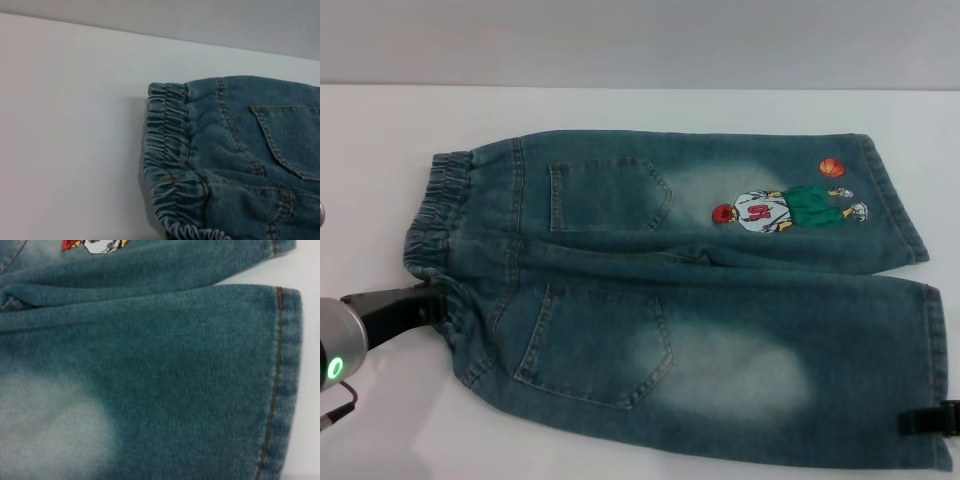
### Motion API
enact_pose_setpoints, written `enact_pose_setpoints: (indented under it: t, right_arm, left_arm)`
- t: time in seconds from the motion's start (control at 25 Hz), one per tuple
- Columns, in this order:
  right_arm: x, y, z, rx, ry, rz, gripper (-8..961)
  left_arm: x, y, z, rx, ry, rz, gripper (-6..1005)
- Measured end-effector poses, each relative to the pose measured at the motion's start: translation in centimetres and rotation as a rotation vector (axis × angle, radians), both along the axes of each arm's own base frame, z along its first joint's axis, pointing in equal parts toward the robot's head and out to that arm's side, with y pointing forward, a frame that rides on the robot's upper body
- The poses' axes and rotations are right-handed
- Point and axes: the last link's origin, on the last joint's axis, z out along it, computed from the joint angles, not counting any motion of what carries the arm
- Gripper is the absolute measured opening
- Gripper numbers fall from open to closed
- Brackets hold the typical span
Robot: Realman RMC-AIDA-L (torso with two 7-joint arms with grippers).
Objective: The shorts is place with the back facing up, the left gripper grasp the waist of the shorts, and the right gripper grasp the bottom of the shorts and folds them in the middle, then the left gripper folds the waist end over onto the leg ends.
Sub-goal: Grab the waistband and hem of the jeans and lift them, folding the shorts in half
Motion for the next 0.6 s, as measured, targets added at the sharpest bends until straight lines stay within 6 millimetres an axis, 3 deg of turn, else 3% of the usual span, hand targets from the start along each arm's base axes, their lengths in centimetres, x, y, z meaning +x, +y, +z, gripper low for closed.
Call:
enact_pose_setpoints:
  t: [0.6]
  right_arm:
    - [-1.1, 0.4, -1.2, -0.009, 0.05, 0.041, 488]
  left_arm:
    - [-0.1, -0.2, 0.1, -0.002, 0.0, 0.002, 55]
